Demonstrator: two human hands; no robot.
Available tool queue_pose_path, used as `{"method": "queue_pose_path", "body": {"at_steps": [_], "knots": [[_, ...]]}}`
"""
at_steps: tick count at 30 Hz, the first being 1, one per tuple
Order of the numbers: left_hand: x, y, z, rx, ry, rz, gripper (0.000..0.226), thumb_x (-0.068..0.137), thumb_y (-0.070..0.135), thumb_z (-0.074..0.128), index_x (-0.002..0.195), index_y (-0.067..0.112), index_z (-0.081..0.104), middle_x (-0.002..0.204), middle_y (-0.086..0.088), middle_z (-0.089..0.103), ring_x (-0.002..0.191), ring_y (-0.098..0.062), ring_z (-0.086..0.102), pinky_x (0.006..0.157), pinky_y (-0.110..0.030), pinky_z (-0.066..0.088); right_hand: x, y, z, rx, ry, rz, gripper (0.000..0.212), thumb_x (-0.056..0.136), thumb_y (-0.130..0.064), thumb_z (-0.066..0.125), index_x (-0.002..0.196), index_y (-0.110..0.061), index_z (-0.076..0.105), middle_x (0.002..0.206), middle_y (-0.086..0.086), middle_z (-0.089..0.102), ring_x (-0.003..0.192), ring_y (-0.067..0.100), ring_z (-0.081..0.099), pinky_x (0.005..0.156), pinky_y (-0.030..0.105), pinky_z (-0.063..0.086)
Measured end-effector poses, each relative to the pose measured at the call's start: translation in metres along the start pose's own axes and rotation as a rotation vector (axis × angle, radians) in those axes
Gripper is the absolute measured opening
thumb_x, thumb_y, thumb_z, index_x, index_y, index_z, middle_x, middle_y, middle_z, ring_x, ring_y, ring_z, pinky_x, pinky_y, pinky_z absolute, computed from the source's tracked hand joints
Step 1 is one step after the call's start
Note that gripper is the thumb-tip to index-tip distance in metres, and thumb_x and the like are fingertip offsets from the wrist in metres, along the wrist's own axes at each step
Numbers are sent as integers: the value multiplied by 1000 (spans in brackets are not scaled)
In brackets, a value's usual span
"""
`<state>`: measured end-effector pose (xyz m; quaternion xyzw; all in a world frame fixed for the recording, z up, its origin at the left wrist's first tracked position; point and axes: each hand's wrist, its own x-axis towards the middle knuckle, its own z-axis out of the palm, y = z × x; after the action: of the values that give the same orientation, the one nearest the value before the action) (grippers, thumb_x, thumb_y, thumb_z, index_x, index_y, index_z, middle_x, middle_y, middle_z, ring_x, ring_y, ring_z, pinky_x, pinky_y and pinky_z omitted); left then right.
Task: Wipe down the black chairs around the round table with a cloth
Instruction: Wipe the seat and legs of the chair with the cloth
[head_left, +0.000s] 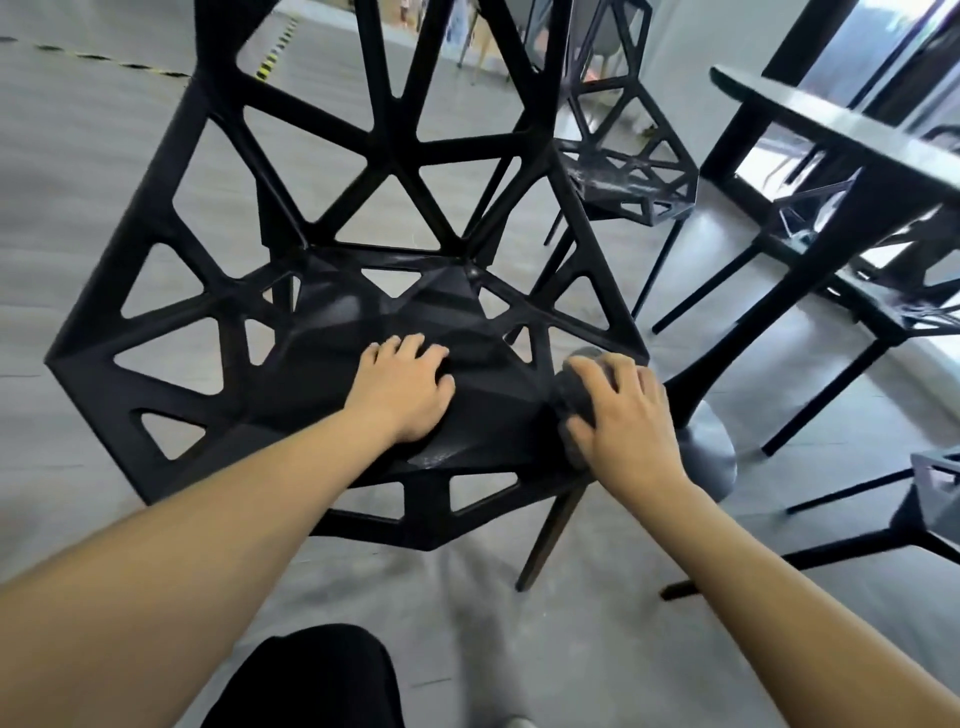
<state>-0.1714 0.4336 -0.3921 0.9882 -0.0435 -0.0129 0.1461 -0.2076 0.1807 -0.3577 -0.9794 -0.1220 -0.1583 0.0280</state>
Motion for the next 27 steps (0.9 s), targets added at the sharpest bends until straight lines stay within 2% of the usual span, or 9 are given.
{"method": "queue_pose_path", "body": {"at_steps": [5,8,10,14,17,19,21,24,27], "knots": [[-6,-1,3,-17,-31,-21,56,104,46,31,156,27,29,165,-6,23,152,-30,17,124,-45,11,21,3,-4,-47,74,-137,65,76,-21,73,137,-16,50,132,14,52,115,38,48,100,48,42],[-8,-1,2,-15,-32,-32,56,104,46,31,157,28,26,166,-5,21,152,-30,15,125,-45,9,65,16,-17,-31,285,-168,70,70,-16,77,134,-8,52,130,17,57,113,39,51,102,46,40],[-8,0,2,-14,-50,-29,57,105,46,29,158,28,23,167,-5,17,153,-29,12,125,-45,7,99,27,-19,-43,366,-161,71,70,-17,79,136,-10,54,135,16,56,115,39,51,101,48,40],[-9,0,4,11,-73,-27,59,105,48,23,160,28,14,168,-4,9,154,-27,6,126,-45,3,144,42,10,-179,280,-280,71,73,-15,82,138,-13,53,142,13,52,123,37,48,96,51,43],[-9,2,7,16,-82,-34,59,106,48,20,161,29,10,169,-3,4,155,-26,2,126,-44,0,182,30,29,-212,211,-380,67,73,-15,80,135,-8,54,135,16,55,120,39,52,97,50,40],[-9,2,6,24,-76,-30,60,106,48,19,161,28,9,169,-3,3,155,-25,1,126,-44,0,205,4,42,-201,61,-414,61,81,-22,77,135,-8,53,129,17,56,114,40,54,95,49,42],[-10,2,5,19,-74,-27,59,106,48,19,161,28,9,169,-3,3,155,-25,0,126,-44,0,215,-25,64,-96,-131,-378,55,93,-31,66,140,-11,46,132,16,51,118,40,49,96,49,42],[-12,4,5,9,-48,-28,59,106,48,19,161,28,10,169,-3,4,155,-24,0,126,-43,-1,228,-55,93,-41,-112,-281,47,97,-32,60,136,-12,44,132,14,48,119,38,47,94,50,44],[-13,3,7,14,-23,-19,59,106,47,19,161,27,11,169,-4,5,155,-26,1,126,-43,-1,248,-71,103,-131,-82,-309,41,98,-28,59,131,-9,45,129,15,51,118,38,49,94,49,46]]}}
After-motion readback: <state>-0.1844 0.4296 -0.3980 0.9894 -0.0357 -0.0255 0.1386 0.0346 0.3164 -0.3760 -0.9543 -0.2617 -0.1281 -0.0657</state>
